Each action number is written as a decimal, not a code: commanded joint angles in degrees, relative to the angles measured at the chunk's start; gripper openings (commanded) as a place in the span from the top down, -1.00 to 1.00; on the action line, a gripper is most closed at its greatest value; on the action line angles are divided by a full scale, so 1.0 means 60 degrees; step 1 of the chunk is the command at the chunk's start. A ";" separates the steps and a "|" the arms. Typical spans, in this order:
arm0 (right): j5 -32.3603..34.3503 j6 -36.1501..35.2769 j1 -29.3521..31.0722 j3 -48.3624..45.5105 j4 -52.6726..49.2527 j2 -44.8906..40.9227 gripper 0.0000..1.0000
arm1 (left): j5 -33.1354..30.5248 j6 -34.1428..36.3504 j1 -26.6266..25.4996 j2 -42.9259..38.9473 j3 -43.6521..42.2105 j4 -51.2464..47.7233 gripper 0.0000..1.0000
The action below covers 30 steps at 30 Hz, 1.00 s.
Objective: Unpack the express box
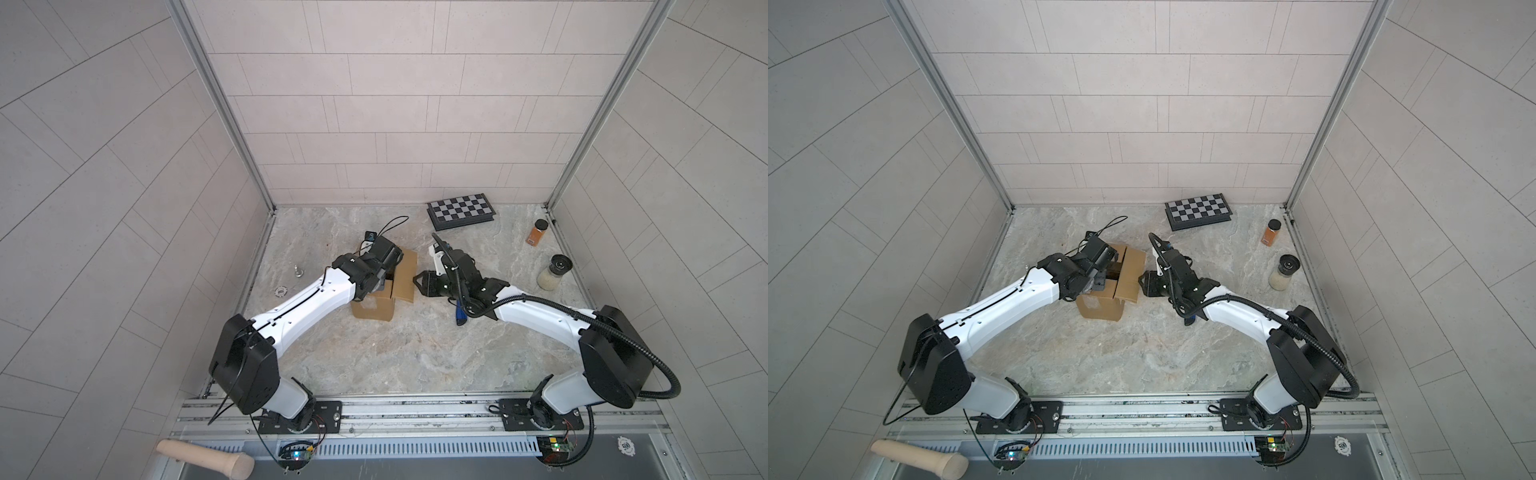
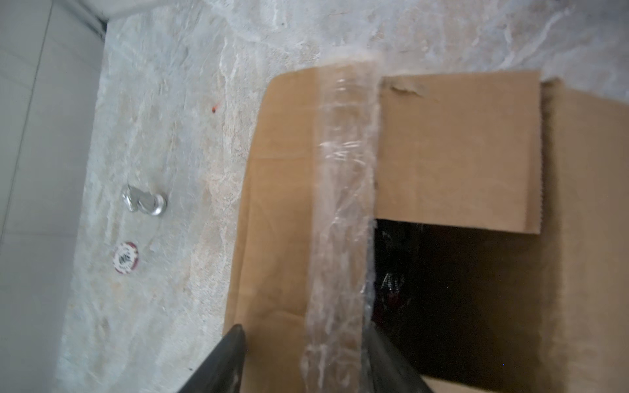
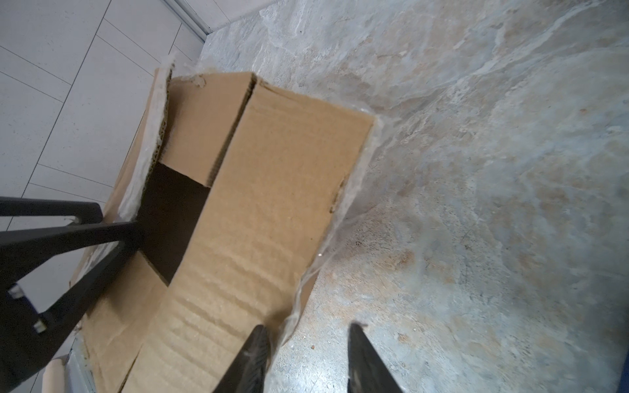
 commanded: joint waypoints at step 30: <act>0.2688 -0.3516 0.1603 0.5963 -0.5315 -0.0314 -0.11 | 0.5054 0.0337 0.1901 -0.3523 -0.2472 0.3754 1.00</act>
